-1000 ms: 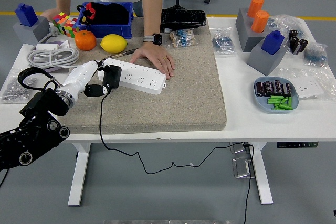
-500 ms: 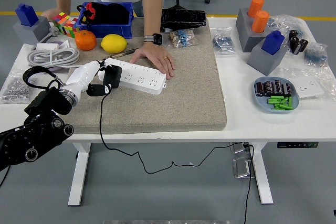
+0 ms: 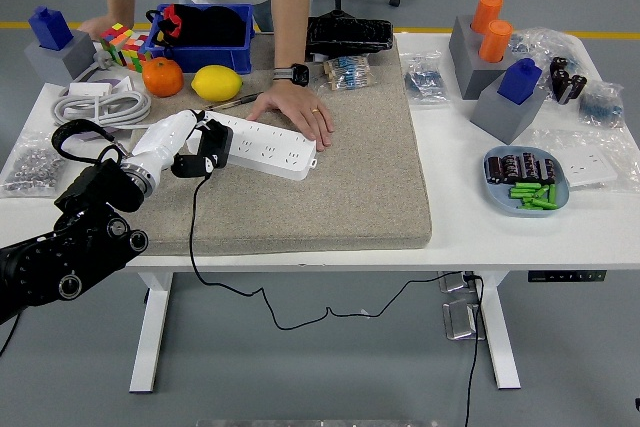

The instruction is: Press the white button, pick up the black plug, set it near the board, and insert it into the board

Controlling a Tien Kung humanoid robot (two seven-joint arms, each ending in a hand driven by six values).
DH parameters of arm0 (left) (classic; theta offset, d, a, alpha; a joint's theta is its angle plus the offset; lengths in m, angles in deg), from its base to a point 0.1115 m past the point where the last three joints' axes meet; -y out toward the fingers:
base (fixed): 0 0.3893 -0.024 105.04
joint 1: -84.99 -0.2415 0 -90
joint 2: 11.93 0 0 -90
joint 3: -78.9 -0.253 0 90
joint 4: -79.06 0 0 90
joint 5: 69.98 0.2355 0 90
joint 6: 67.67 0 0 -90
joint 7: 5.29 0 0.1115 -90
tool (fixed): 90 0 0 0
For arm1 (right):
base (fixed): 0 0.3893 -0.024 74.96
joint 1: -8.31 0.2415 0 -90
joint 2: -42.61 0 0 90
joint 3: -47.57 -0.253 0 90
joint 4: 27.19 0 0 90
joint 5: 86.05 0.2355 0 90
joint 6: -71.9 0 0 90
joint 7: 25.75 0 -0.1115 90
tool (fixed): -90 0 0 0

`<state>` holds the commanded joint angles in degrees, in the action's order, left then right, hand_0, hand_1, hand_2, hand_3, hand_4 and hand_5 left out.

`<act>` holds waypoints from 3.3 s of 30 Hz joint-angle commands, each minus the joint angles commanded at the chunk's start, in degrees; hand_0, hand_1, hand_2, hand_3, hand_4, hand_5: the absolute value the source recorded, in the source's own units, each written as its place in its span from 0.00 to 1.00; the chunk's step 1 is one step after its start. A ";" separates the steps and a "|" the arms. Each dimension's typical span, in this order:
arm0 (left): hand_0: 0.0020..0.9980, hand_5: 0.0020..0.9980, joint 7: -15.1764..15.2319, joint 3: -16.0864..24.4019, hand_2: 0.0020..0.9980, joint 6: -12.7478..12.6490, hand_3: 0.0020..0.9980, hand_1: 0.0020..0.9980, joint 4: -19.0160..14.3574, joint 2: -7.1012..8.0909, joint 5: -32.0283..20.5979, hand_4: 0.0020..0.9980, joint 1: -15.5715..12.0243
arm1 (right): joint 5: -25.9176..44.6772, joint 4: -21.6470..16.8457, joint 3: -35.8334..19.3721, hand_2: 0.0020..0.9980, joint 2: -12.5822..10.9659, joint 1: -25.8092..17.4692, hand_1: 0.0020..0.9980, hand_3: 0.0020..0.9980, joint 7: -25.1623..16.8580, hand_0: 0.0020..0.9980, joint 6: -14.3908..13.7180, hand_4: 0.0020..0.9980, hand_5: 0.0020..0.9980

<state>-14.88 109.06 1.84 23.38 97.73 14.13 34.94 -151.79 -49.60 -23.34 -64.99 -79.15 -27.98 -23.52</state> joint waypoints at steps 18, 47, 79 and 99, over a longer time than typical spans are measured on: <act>0.86 0.00 1.25 -0.57 0.73 -0.49 0.70 0.81 3.38 -0.86 -1.38 0.61 1.43 | 0.11 0.01 0.00 0.55 -0.08 0.16 0.57 0.57 -0.34 0.68 -0.14 0.67 0.21; 0.86 0.00 0.43 3.73 0.76 -1.24 0.75 0.82 -14.53 6.37 6.24 0.62 -8.00 | -0.06 -0.12 0.15 0.54 0.07 -0.18 0.56 0.57 -0.52 0.68 -0.16 0.67 0.20; 0.95 0.05 3.84 1.80 0.91 -4.43 0.91 0.95 -4.03 1.33 7.87 0.66 -7.56 | 0.06 -0.22 0.37 0.54 0.13 -0.37 0.56 0.57 -0.78 0.68 -0.17 0.67 0.20; 0.96 0.09 4.12 1.15 0.90 -4.60 0.90 0.95 -1.82 -0.08 7.52 0.68 -4.81 | 0.07 -0.22 0.16 0.54 0.15 -0.19 0.56 0.57 -0.86 0.68 -0.18 0.67 0.20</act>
<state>-10.76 110.21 -2.76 21.56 97.65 21.65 30.13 -151.71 -49.83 -23.18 -64.85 -79.34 -28.84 -23.70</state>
